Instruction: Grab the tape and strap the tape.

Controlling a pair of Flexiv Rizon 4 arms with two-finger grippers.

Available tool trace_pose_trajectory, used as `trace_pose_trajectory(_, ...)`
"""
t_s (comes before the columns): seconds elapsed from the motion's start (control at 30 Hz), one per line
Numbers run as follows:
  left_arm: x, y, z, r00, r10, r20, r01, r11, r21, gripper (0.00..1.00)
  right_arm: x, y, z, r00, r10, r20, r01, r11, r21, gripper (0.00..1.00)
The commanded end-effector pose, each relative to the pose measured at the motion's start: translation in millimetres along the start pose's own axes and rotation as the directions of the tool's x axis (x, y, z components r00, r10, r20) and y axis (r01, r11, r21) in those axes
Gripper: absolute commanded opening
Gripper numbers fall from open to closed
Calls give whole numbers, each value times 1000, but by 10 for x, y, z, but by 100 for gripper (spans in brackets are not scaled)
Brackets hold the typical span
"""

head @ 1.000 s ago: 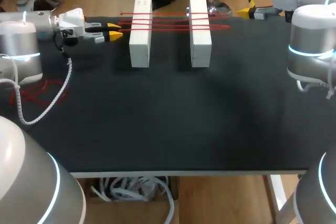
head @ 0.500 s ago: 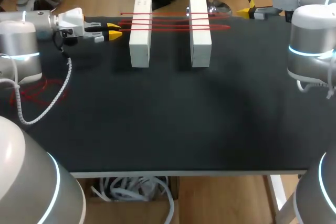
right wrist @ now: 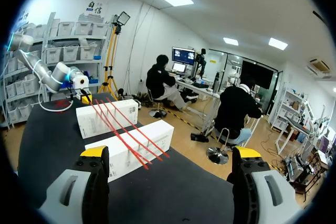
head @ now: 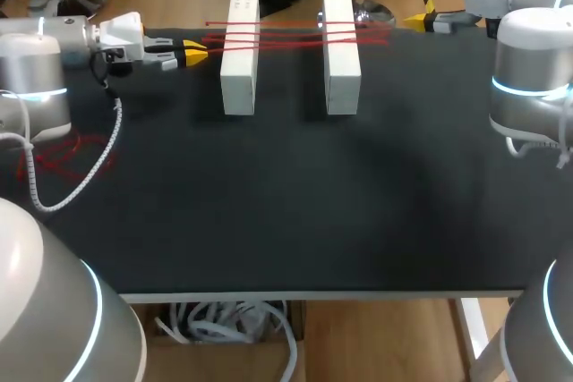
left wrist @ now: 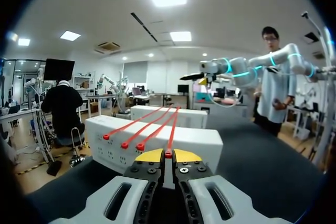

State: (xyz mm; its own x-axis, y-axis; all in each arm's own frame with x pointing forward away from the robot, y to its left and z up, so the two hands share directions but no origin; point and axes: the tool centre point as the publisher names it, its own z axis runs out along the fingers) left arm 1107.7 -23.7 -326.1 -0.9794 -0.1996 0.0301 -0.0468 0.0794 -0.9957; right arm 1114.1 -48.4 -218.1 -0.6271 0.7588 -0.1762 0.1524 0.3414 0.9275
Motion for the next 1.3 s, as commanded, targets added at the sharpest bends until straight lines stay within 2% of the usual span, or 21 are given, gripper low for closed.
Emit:
trace_pose_trajectory(0.03,-2,-10,-18,1000,6,-12,-6,1000,5,0,-5,-2,-4,1000,0,-2,0,1000,0,100)
trace_pose_trajectory(0.3,108,-140,-29,1000,18,-18,-17,999,42,0,-5,-2,-4,1000,0,-2,0,1000,0,100)
trace_pose_trajectory(0.83,499,-621,51,999,-42,-7,43,983,176,0,-5,-2,-4,1000,0,-2,0,1000,0,100)
trace_pose_trajectory(1.07,667,-898,38,998,-66,-19,69,947,313,0,-5,-2,-4,1000,0,-2,0,1000,0,100)
trace_pose_trajectory(1.3,877,-1101,69,995,-81,-60,98,916,389,0,-5,-2,-4,1000,0,-2,0,1000,0,100)
